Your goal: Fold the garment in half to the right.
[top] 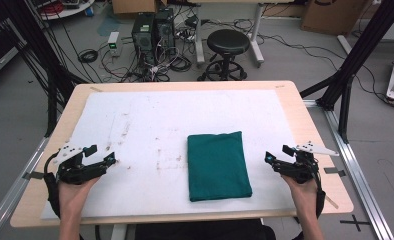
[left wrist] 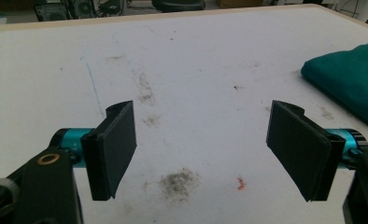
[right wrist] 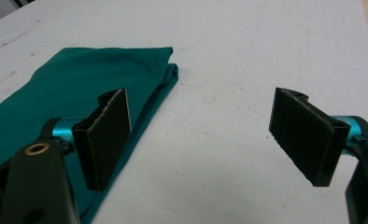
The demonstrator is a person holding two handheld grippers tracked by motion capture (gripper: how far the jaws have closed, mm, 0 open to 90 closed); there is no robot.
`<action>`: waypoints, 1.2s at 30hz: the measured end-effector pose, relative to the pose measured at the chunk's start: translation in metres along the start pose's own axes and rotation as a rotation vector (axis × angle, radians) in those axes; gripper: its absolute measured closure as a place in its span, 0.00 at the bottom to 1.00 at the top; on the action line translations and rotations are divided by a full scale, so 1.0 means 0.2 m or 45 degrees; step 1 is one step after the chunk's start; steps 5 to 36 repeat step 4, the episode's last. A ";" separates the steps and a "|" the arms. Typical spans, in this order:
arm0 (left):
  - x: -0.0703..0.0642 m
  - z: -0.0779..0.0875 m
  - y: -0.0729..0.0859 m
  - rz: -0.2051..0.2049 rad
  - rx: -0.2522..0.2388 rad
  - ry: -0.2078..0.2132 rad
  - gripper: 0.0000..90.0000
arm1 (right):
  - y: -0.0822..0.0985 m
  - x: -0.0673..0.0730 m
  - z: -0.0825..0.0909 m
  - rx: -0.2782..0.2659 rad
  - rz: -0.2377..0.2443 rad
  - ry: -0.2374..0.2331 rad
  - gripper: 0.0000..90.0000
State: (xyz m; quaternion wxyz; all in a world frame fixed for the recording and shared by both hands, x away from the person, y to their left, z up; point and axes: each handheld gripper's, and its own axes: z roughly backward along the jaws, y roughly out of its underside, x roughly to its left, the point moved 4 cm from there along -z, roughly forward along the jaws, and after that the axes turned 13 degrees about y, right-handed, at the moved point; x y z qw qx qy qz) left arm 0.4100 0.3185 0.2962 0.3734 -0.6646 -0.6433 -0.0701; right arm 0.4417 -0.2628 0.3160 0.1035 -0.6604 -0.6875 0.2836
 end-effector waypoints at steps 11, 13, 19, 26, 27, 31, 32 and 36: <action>0.00 0.00 0.00 0.005 0.000 -0.002 0.27 | 0.00 0.00 0.00 0.008 -0.009 -0.001 0.24; 0.00 0.00 0.00 0.005 0.000 -0.002 0.27 | 0.00 0.00 0.00 0.008 -0.009 -0.001 0.24; 0.00 0.00 0.00 0.005 0.000 -0.002 0.27 | 0.00 0.00 0.00 0.008 -0.009 -0.001 0.24; 0.00 0.00 0.00 0.005 0.000 -0.002 0.27 | 0.00 0.00 0.00 0.008 -0.009 -0.001 0.24; 0.00 0.00 0.00 0.005 0.000 -0.002 0.27 | 0.00 0.00 0.00 0.008 -0.009 -0.001 0.24; 0.00 0.00 0.00 0.005 0.000 -0.002 0.27 | 0.00 0.00 0.00 0.008 -0.009 -0.001 0.24; 0.00 0.00 0.00 0.005 0.000 -0.002 0.27 | 0.00 0.00 0.00 0.008 -0.009 -0.001 0.24; 0.00 0.00 0.00 0.005 0.000 -0.002 0.27 | 0.00 0.00 0.00 0.008 -0.009 -0.001 0.24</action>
